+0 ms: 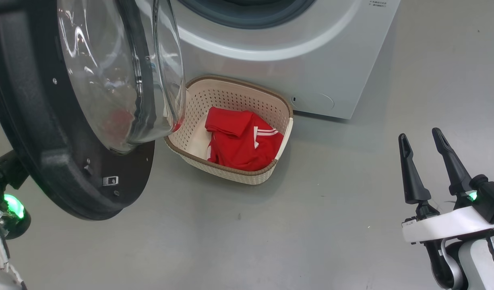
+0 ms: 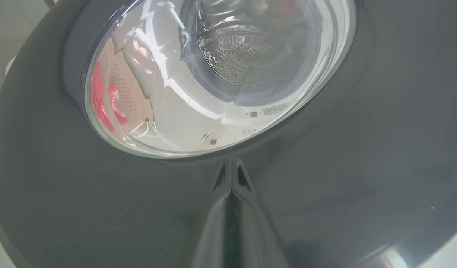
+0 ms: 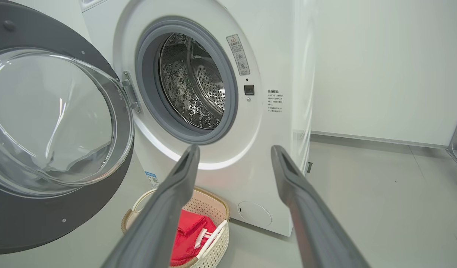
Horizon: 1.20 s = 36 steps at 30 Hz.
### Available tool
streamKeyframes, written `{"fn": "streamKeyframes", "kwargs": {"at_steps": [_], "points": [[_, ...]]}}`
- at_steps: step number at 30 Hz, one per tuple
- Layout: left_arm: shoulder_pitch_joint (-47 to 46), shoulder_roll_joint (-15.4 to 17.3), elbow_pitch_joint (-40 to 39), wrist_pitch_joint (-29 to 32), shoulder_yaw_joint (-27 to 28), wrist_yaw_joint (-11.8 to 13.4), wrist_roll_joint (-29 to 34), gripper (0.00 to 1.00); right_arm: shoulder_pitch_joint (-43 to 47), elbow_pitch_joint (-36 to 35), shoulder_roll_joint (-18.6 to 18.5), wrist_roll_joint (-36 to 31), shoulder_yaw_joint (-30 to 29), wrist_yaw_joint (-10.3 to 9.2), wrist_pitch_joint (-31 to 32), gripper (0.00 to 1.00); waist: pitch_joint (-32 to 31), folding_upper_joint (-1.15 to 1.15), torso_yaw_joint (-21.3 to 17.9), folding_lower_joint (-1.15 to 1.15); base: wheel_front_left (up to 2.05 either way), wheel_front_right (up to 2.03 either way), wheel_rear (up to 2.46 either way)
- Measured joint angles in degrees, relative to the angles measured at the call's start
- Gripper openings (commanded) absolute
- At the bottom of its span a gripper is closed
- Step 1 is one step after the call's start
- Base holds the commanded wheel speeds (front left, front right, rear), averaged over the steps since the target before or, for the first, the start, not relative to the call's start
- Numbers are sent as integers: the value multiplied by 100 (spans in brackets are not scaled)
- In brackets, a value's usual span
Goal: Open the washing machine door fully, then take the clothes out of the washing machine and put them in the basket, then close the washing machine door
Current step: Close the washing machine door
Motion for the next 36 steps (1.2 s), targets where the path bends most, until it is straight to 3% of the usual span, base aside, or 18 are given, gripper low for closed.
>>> {"fn": "streamKeyframes", "kwargs": {"at_steps": [14, 23, 36], "points": [[389, 15, -177, 96, -727, 227, -961, 0, -54, 76, 78, 7, 91, 2, -16, 100, -43, 0, -222, 0, 0, 0, 0], [682, 18, -241, -265, -1392, 326, -1600, 0, -112, 152, 88, 9, 100, 2, -19, 100, -51, 0, -483, 0, 0, 0, 0], [1065, 18, -556, -907, -2204, 344, -1987, 0, -113, 225, 100, 48, 42, 2, -67, 100, -112, 0, -589, 0, 0, 0, 0]]}}
